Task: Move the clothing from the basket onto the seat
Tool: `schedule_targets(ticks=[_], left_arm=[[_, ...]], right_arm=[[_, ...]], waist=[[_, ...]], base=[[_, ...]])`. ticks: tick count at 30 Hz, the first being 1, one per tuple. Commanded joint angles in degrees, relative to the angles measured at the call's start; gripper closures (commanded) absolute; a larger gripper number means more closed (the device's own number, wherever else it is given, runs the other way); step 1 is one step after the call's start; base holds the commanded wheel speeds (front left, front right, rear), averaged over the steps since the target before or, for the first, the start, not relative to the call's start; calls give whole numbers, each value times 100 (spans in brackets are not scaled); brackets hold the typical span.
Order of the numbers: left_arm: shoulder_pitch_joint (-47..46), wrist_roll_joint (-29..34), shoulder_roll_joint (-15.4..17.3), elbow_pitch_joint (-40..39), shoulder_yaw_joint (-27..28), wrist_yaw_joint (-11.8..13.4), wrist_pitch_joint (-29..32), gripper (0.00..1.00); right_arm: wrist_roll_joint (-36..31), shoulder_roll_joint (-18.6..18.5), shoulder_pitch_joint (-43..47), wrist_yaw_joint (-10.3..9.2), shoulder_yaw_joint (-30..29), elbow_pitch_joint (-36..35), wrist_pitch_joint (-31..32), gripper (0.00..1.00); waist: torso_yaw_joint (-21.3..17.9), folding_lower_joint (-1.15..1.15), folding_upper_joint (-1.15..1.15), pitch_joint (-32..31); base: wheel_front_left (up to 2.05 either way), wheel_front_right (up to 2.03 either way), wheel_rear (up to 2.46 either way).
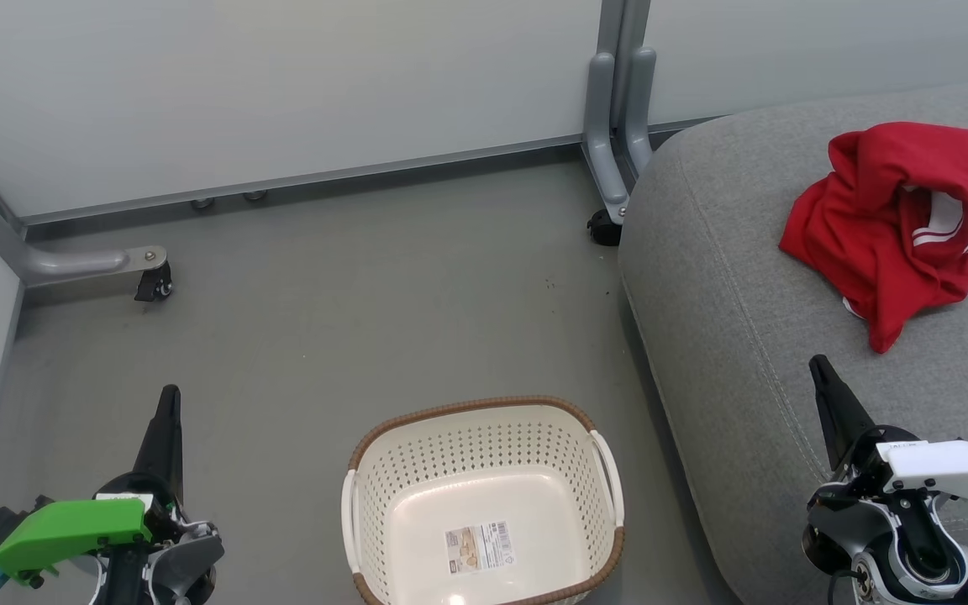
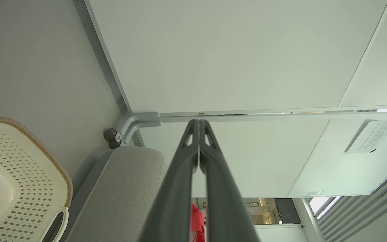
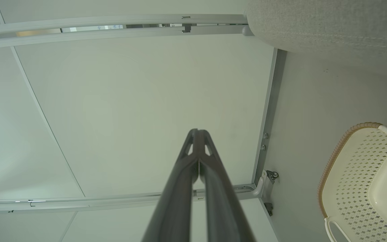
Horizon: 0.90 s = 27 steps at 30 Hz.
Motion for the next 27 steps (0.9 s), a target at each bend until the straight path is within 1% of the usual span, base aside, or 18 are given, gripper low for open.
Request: schedule_targets(ticks=[1,27], left_arm=[[-63,9,21,-1,22,-16,11,100],[-64,19,15,0,27,-16,20,100]], right_arm=[[-7,-11,-31,2,-10,12,31,100],[-19,-3,-32,2,-18,12,30,100]], waist=[[0,0,0,0],[0,0,0,0]], base=[[0,0,0],[0,0,0]])
